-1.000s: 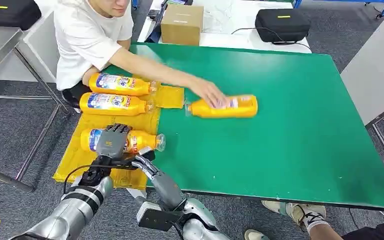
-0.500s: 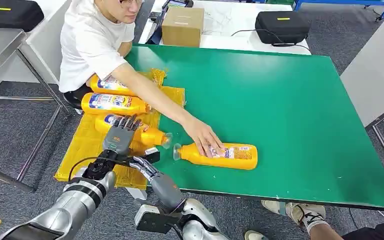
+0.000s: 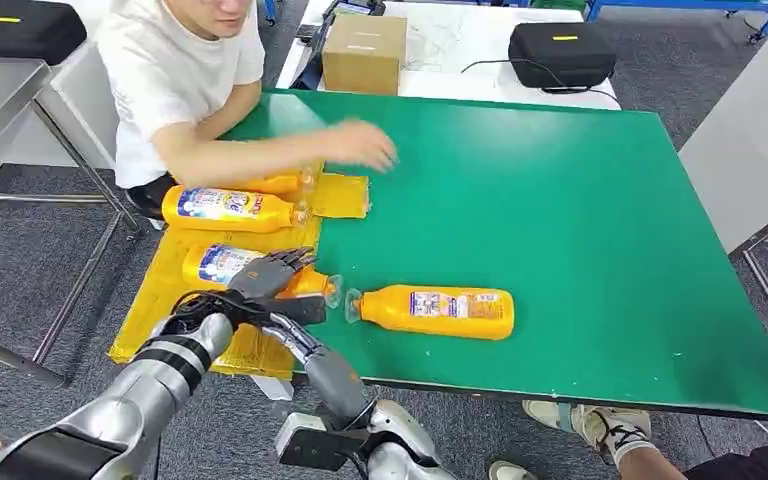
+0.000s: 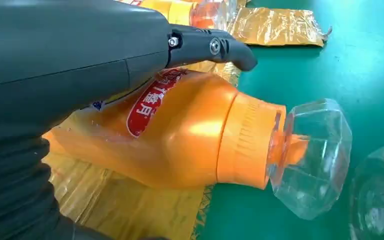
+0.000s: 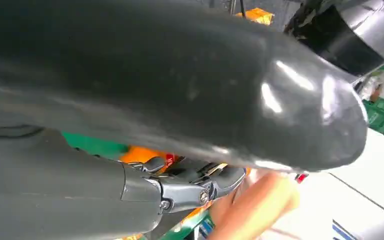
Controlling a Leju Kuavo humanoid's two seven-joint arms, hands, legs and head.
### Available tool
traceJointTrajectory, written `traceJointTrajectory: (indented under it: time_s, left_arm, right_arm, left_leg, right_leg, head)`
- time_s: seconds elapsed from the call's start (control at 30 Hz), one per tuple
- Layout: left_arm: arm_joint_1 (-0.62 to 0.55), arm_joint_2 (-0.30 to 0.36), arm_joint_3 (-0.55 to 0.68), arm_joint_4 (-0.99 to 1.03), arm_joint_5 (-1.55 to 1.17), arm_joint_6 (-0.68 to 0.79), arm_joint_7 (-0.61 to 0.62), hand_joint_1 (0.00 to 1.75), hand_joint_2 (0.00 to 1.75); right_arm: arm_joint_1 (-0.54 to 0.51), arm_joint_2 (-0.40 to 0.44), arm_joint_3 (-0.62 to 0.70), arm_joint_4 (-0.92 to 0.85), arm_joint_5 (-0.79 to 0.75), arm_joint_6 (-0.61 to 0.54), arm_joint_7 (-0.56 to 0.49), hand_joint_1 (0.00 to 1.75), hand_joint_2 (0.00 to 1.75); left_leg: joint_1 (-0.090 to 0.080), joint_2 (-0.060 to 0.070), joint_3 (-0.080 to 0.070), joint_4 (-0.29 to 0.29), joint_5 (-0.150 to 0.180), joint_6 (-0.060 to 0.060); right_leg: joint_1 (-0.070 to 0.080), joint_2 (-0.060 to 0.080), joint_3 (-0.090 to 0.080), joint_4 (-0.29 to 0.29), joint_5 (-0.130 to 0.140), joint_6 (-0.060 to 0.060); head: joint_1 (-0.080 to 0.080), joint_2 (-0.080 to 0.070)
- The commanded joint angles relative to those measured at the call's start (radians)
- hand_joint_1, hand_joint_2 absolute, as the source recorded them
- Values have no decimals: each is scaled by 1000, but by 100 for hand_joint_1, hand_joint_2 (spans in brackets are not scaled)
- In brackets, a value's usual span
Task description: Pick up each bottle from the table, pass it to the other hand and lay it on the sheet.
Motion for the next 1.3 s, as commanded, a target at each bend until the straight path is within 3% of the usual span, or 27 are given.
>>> traceJointTrajectory:
  time_s: [0.03, 0.17, 0.27, 0.7, 0.77, 0.83, 0.87, 0.9, 1.03, 1.1, 1.3]
  left_arm:
    - [44, 32, 25, -32, 178, 110, -76, 0, 175]
    - [165, -77, 229, -300, 600, 16, -157, 0, 175]
    - [181, -116, 281, -384, 816, -50, -101, 0, 175]
    - [245, -98, 254, -469, 1082, -58, -64, 0, 175]
    - [273, -95, 252, -514, 1088, -29, -69, 0, 175]
    - [361, -95, 264, -656, 1077, 38, -78, 0, 175]
    - [386, -93, 266, -697, 1075, 46, -71, 0, 175]
    - [426, -89, 268, -757, 1052, 79, -61, 0, 175]
    - [567, -99, 302, -948, 909, 256, -91, 0, 175]
    - [669, -125, 362, -1074, 866, 333, -124, 0, 175]
    - [700, -147, 403, -1121, 846, 379, -146, 0, 175]
  right_arm:
    - [-41, -21, -1, 70, -18, -12, -16, 0, 0]
    - [-35, -26, 4, 46, -23, -34, -24, 0, 0]
    - [-34, -24, 16, 43, -15, -76, -41, 0, 0]
    - [22, -106, 88, -128, 8, -98, -55, 0, 0]
    - [37, -130, 81, -142, 52, -145, -28, 0, 0]
    - [68, -218, 45, -184, 202, -255, 90, 0, 0]
    - [78, -243, 27, -203, 221, -255, 97, 0, 0]
    - [89, -285, -17, -208, 287, -284, 152, 0, 175]
    - [149, -413, -191, -296, 430, -261, 237, 0, 175]
    - [201, -459, -367, -378, 411, -183, 239, 0, 175]
    - [208, -455, -469, -392, 422, -86, 245, 0, 175]
  left_leg:
    - [2, 4, 3, -1, -1, -2]
    - [1, 1, 2, -1, -1, -1]
    - [1, -2, -3, 1, -1, -1]
    - [1, 1, -7, 0, -1, -1]
    - [1, 0, -6, 0, -1, -1]
    - [1, 1, -5, 0, -2, -1]
    - [0, 1, -8, -1, 0, 0]
    - [1, 1, -5, -1, -1, -1]
    - [0, 0, -3, 0, -4, 0]
    - [-1, 0, -6, 0, -3, 0]
    - [-2, 0, -10, 2, -5, 2]
  right_leg:
    - [2, 4, 1, -1, 0, -3]
    - [1, 2, 1, -2, -1, -2]
    - [1, -2, -4, 0, -2, -1]
    - [1, 1, -8, -1, 0, -1]
    - [1, 0, -6, -1, -1, -1]
    - [1, 1, -6, -2, -1, -2]
    - [0, 1, -8, -2, 0, 0]
    - [1, 1, -5, -3, -1, -1]
    - [0, 1, -3, -3, -3, -1]
    - [-1, 1, -4, -4, -2, 0]
    - [-2, 0, -9, -2, -2, -1]
  head:
    - [0, 0]
    - [0, 0]
    - [0, 0]
    - [0, 0]
    - [0, 0]
    - [0, 0]
    - [0, 0]
    - [0, 0]
    - [0, 0]
    - [0, 0]
    - [0, 0]
